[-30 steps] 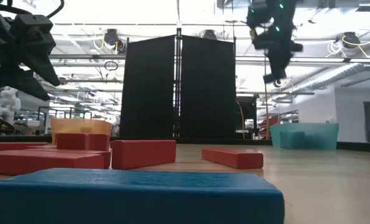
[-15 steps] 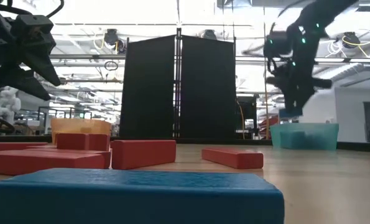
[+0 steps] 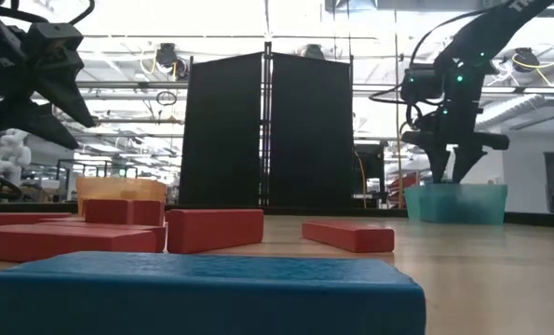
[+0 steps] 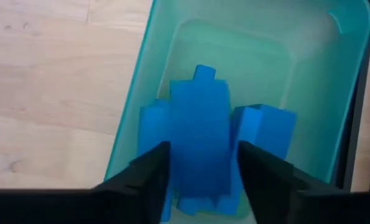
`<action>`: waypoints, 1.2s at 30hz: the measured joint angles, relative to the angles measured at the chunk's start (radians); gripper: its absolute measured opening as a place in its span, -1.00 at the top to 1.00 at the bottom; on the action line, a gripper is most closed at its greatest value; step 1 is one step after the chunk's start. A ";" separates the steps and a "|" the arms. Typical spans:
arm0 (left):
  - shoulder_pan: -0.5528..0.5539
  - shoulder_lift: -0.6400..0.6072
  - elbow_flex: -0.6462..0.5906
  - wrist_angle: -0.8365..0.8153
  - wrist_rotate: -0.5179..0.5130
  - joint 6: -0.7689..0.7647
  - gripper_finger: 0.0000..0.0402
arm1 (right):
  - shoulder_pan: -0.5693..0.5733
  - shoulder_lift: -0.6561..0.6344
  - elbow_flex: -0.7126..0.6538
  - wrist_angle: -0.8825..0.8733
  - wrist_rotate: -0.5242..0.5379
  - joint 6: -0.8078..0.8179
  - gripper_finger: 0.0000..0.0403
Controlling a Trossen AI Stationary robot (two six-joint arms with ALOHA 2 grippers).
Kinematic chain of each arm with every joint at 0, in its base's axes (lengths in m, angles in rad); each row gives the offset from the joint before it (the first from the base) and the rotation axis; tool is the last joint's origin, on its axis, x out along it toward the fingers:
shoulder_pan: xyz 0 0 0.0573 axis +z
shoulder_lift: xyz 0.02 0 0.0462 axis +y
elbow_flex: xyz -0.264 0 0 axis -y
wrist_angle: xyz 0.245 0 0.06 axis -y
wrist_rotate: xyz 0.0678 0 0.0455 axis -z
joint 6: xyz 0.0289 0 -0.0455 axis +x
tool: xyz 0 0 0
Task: Sort blocks
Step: Put the blue block into the blue bin
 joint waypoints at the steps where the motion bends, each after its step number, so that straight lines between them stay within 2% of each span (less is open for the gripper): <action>1: 0.000 0.000 0.000 0.000 -0.003 0.000 -0.13 | -0.003 0.000 0.000 0.002 0.000 0.002 0.05; 5: 0.000 0.000 0.000 0.000 -0.005 0.000 -0.13 | -0.003 -0.005 0.006 -0.002 -0.018 -0.007 -0.16; 8: 0.000 0.000 0.000 -0.001 -0.006 0.001 -0.13 | -0.003 -0.012 0.048 0.002 -0.093 -0.050 -0.26; 10: 0.000 0.000 0.000 -0.006 -0.006 0.001 -0.13 | -0.003 -0.021 0.095 0.001 -0.204 -0.087 -0.31; 14: 0.000 0.000 0.000 -0.011 -0.007 0.001 -0.13 | 0.014 -0.036 0.221 0.004 -0.496 -0.130 -0.37; 16: 0.000 0.000 0.000 -0.015 -0.012 0.001 -0.13 | 0.066 -0.042 0.285 0.006 -0.626 -0.123 -0.39; 18: 0.000 0.000 0.000 -0.016 -0.015 0.001 -0.13 | 0.167 -0.042 0.338 0.007 -0.679 -0.127 -0.40; 22: 0.000 0.000 0.000 -0.016 -0.026 0.002 -0.13 | 0.425 -0.034 0.387 0.061 -0.632 -0.114 -0.41; 28: 0.000 0.000 0.000 -0.015 -0.037 0.002 -0.13 | 0.765 0.064 0.388 0.283 -0.471 -0.044 -0.41; 33: 0.000 0.000 0.000 -0.012 -0.037 0.001 -0.13 | 0.931 0.216 0.390 0.422 -0.440 -0.007 -0.41; 36: 0.000 0.000 0.000 -0.004 -0.037 0.001 -0.13 | 0.995 0.335 0.429 0.430 -0.435 -0.037 -0.41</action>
